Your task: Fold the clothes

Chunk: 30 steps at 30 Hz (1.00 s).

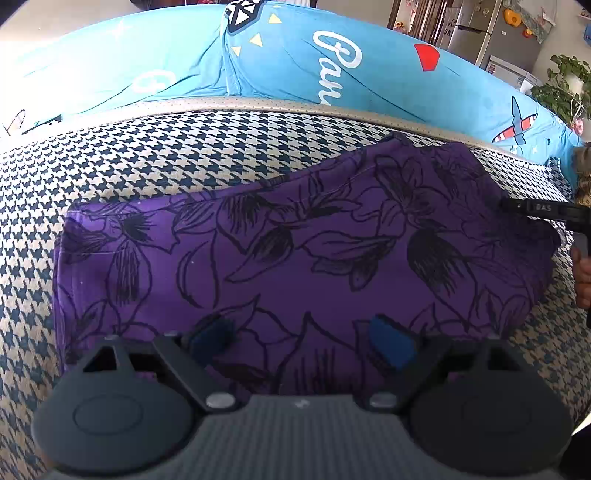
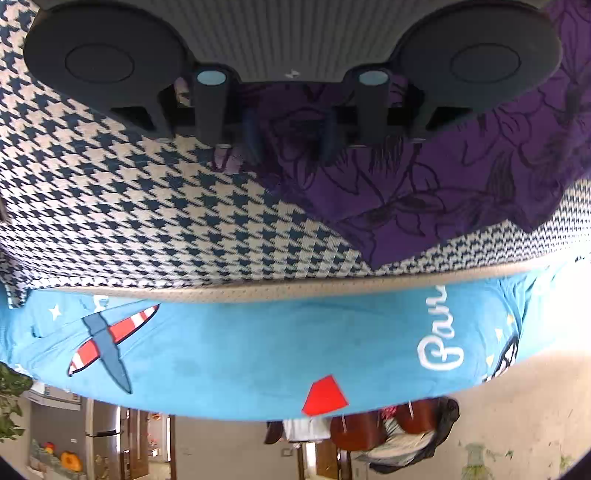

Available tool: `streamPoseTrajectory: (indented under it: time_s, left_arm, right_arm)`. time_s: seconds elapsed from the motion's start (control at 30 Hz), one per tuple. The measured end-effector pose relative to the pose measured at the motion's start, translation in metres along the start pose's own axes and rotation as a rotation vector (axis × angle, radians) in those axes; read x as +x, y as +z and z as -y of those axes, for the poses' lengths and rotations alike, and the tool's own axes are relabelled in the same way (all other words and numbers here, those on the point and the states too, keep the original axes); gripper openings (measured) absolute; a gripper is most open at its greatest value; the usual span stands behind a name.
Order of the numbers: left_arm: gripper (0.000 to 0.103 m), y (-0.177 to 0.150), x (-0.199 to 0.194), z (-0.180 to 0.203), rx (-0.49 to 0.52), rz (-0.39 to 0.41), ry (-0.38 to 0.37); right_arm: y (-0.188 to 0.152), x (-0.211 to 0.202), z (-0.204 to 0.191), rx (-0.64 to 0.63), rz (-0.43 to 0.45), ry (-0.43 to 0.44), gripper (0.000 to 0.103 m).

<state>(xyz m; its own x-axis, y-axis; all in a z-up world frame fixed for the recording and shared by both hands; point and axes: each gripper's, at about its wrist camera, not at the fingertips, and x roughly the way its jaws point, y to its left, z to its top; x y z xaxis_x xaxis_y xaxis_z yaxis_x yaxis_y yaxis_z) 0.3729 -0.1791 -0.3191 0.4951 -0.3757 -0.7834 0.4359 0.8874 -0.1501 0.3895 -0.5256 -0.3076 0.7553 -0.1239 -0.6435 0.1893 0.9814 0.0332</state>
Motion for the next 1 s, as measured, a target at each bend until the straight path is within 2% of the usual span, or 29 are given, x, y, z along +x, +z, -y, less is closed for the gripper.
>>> streamPoseTrajectory:
  time_s: [0.1, 0.27, 0.47, 0.6, 0.73, 0.83, 0.9, 1.0]
  left_arm:
    - [0.089, 0.000, 0.001, 0.001, 0.003, -0.003, -0.001]
    - [0.089, -0.001, 0.002, 0.004, 0.006, 0.001, -0.004]
    - [0.089, -0.001, 0.002, 0.009, 0.021, 0.023, 0.009]
    - [0.089, 0.000, 0.003, 0.010, 0.033, 0.030, 0.001]
    - [0.092, 0.000, 0.013, 0.011, 0.050, 0.000, 0.021]
    - [0.096, 0.000, 0.017, 0.016, 0.085, -0.001, 0.044]
    - [0.098, -0.002, 0.021, 0.020, 0.115, 0.001, 0.069]
    - [0.102, -0.004, 0.025, 0.024, 0.128, 0.003, 0.084]
  right_arm:
    - [-0.001, 0.003, -0.005, -0.036, 0.004, -0.017, 0.012]
    - [0.001, 0.003, -0.013, -0.083, 0.046, -0.054, 0.009]
    - [0.013, 0.010, -0.018, -0.057, 0.103, -0.103, 0.008]
    - [0.017, 0.021, -0.020, -0.042, 0.074, -0.135, 0.008]
    - [0.019, 0.026, -0.025, -0.067, 0.042, -0.173, 0.009]
    - [0.024, 0.013, -0.027, -0.047, 0.087, -0.178, 0.011]
    - [0.028, 0.003, -0.029, -0.021, 0.114, -0.175, 0.017]
    - [0.032, -0.011, -0.037, 0.010, 0.140, -0.113, 0.021]
